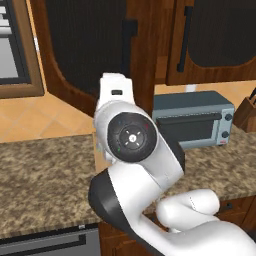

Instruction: Pick the kettle from the counter and place it on the tray. Then pick the mug from the cabinet and place it on the tray. Then close the cabinet doors.

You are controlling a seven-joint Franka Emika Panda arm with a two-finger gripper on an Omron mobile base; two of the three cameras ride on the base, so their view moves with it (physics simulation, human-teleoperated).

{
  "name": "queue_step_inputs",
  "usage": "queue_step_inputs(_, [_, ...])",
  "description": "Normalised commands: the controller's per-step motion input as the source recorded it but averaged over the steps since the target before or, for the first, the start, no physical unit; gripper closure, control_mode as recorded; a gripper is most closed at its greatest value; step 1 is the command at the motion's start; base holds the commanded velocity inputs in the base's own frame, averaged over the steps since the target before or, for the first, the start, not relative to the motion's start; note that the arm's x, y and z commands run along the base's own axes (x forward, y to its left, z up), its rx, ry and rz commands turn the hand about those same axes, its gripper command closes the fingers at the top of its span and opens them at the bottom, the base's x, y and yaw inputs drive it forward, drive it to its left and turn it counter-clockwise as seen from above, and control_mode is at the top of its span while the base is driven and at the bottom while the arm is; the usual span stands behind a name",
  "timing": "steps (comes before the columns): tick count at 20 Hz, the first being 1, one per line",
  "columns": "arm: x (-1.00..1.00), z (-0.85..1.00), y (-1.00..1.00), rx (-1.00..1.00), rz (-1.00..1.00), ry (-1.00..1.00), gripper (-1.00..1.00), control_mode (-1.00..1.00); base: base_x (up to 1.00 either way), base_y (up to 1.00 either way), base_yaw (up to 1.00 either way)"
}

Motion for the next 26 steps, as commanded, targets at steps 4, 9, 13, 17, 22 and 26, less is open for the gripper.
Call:
queue_step_inputs(4, [0.37,0.00,-0.63,0.00,-0.33,0.17,-1.00,-1.00,0.00,0.00,0.00])
queue_step_inputs(9, [0.41,0.00,-0.62,0.00,-0.33,0.19,-1.00,-1.00,0.00,0.00,0.00])
queue_step_inputs(13, [0.44,-0.05,-0.59,-0.07,-0.24,0.17,-1.00,-1.00,0.00,0.00,0.00])
queue_step_inputs(17, [0.45,-0.12,-0.54,-0.10,-0.12,0.09,-1.00,-1.00,0.00,0.00,0.00])
queue_step_inputs(22, [0.61,-0.12,-0.57,-0.06,-0.07,0.09,-1.00,-1.00,0.00,0.00,0.00])
queue_step_inputs(26, [0.65,-0.20,-0.52,-0.01,0.00,0.02,-1.00,-1.00,0.00,0.00,0.00])
